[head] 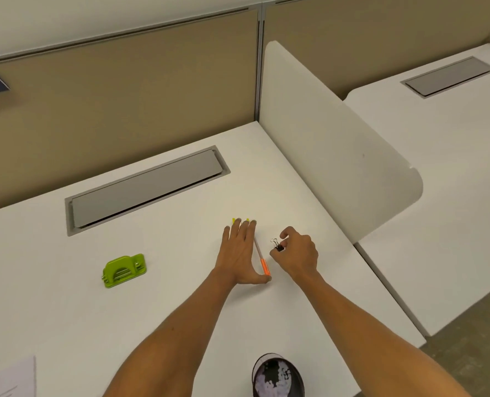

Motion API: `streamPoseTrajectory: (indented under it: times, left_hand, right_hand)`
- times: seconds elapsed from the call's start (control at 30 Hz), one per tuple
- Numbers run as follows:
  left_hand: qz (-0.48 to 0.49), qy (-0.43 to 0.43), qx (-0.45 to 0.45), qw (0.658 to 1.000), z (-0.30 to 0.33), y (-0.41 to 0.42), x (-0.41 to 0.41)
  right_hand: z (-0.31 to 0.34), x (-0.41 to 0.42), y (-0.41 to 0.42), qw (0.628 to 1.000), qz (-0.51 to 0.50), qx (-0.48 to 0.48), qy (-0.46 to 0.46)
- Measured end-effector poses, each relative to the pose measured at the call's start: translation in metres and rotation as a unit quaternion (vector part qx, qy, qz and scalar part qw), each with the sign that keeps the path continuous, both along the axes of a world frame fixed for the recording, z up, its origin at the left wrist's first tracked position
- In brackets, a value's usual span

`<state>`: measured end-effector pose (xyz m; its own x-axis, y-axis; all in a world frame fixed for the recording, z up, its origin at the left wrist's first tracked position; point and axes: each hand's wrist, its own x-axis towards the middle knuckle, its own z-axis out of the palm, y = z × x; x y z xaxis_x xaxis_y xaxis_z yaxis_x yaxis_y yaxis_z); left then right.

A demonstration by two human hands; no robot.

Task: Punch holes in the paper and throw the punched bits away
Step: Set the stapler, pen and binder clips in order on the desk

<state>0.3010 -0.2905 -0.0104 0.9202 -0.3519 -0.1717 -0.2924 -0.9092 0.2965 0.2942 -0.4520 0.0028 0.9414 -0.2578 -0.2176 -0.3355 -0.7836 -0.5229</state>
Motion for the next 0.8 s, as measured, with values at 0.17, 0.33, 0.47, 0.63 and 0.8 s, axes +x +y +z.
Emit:
streamPoseTrajectory:
  times: [0.17,0.33,0.47,0.63,0.8]
  left_hand:
    - [0.017,-0.003,-0.001,1.0,-0.012,-0.012,-0.001]
    - [0.019,-0.015,0.004,1.0,-0.017,-0.014,-0.007]
    - [0.018,-0.011,0.007,1.0,-0.019,-0.017,-0.011]
    - [0.017,-0.009,0.017,1.0,-0.021,-0.019,-0.008]
    - [0.029,-0.001,0.041,0.999,-0.019,-0.019,-0.006]
  right_hand:
    - [-0.007,0.03,0.001,1.0,0.031,0.005,0.001]
    - [-0.01,0.048,0.001,0.999,0.054,-0.001,-0.003]
    - [-0.01,0.055,0.0,0.998,0.063,-0.006,-0.006]
    - [-0.011,0.06,0.001,0.997,0.075,-0.01,-0.01]
    - [-0.011,0.059,-0.001,0.996,0.087,-0.005,-0.007]
